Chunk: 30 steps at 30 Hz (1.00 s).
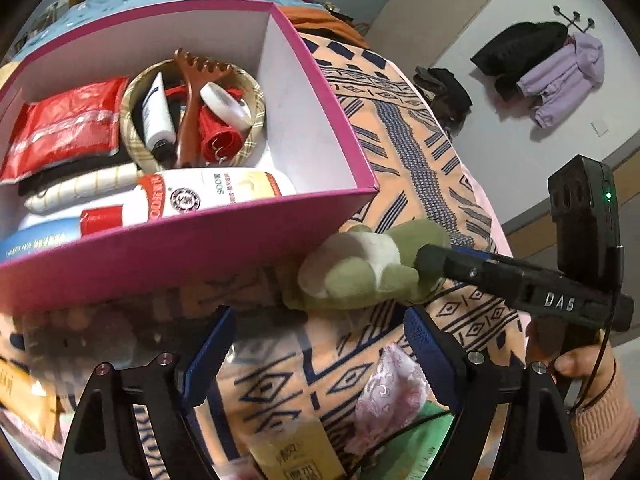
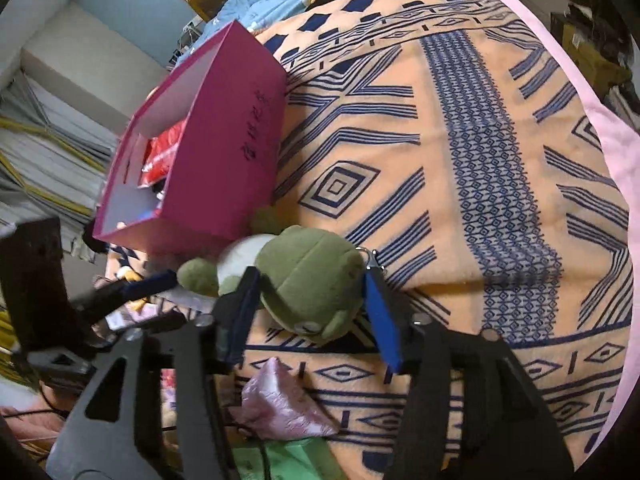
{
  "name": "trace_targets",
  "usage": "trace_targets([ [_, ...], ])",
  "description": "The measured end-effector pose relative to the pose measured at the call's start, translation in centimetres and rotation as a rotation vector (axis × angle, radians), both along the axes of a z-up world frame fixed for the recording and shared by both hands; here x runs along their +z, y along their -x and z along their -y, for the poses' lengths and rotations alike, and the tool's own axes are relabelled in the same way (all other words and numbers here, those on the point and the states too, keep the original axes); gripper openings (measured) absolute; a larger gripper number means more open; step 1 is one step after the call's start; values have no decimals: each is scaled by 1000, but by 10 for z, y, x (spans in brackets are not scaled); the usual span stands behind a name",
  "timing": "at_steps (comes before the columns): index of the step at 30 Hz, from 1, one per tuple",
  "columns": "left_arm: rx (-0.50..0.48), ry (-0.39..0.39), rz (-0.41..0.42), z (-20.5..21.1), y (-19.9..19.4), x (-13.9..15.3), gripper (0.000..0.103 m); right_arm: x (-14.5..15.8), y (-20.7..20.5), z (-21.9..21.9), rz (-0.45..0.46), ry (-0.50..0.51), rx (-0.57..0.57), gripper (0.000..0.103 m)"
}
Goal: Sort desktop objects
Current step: 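Close the right gripper around the green plush frog, then lift the green plush frog up off the blanket with the right gripper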
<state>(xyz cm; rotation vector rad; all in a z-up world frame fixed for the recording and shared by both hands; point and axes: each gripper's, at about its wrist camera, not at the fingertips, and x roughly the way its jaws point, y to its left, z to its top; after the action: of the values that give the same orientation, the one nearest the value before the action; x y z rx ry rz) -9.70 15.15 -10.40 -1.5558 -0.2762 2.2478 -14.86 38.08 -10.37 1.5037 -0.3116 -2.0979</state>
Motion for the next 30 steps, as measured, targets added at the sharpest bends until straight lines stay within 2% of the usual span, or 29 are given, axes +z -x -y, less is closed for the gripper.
trace_targets([
  [2, -15, 7, 0, -4, 4, -3, 87, -8, 3, 0, 10, -4, -8, 62],
  [5, -27, -5, 14, -7, 9, -11, 87, -15, 4, -8, 21, 29, -28, 56],
  [12, -62, -50, 21, -17, 12, -15, 87, -4, -9, -15, -1, 72, -31, 48],
  [19, -108, -116, 10, -28, 9, -10, 87, 3, -24, -13, -5, 85, -17, 45],
  [30, -154, -141, -55, -29, -12, 15, 87, 21, -37, -14, -36, 99, 12, 44],
])
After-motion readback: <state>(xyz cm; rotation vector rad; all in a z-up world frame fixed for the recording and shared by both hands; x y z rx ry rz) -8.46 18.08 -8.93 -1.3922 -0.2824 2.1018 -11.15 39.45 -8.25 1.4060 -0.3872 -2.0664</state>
